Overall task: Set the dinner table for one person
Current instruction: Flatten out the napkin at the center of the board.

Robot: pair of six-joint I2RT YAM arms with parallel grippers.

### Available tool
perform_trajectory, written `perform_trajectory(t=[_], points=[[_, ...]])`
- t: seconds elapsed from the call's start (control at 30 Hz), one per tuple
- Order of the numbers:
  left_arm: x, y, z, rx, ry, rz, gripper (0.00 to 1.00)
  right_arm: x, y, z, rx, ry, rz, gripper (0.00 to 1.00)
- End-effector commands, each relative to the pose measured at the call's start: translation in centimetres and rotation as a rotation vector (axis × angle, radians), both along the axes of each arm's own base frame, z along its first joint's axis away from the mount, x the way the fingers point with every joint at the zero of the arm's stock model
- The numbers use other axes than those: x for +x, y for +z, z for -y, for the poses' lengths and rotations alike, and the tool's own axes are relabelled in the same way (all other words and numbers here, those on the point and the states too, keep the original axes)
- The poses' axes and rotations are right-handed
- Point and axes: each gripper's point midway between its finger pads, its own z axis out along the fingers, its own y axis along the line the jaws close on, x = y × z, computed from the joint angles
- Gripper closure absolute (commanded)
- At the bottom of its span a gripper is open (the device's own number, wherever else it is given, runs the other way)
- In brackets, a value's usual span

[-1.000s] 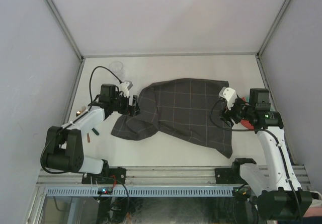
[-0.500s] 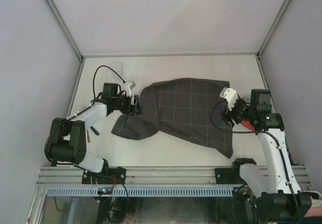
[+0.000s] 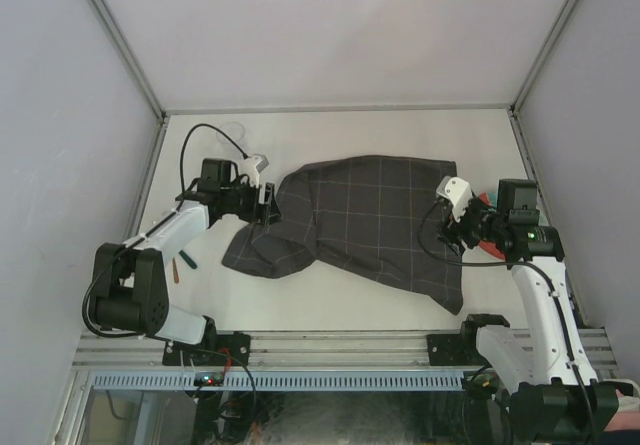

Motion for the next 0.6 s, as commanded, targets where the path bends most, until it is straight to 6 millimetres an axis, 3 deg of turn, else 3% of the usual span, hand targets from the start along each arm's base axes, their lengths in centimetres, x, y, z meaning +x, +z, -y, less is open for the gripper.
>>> perform_trajectory(t=[0.0,0.37,0.57], points=[[-0.4,0.8,0.2,-0.007,-0.025,0.034,0.24,0.2,0.8,-0.4,0.016,0.026,0.048,0.35],[-1.4,-1.4,0.4,-0.011,-0.038,-0.042,0.25,-0.3,0.8,-0.6,0.018,0.039,0.044,0.35],[-1.4,-1.7,1.1,-0.055,-0.056,-0.069,0.27,-0.3,0.8,-0.6,0.018,0.041,0.041,0.35]])
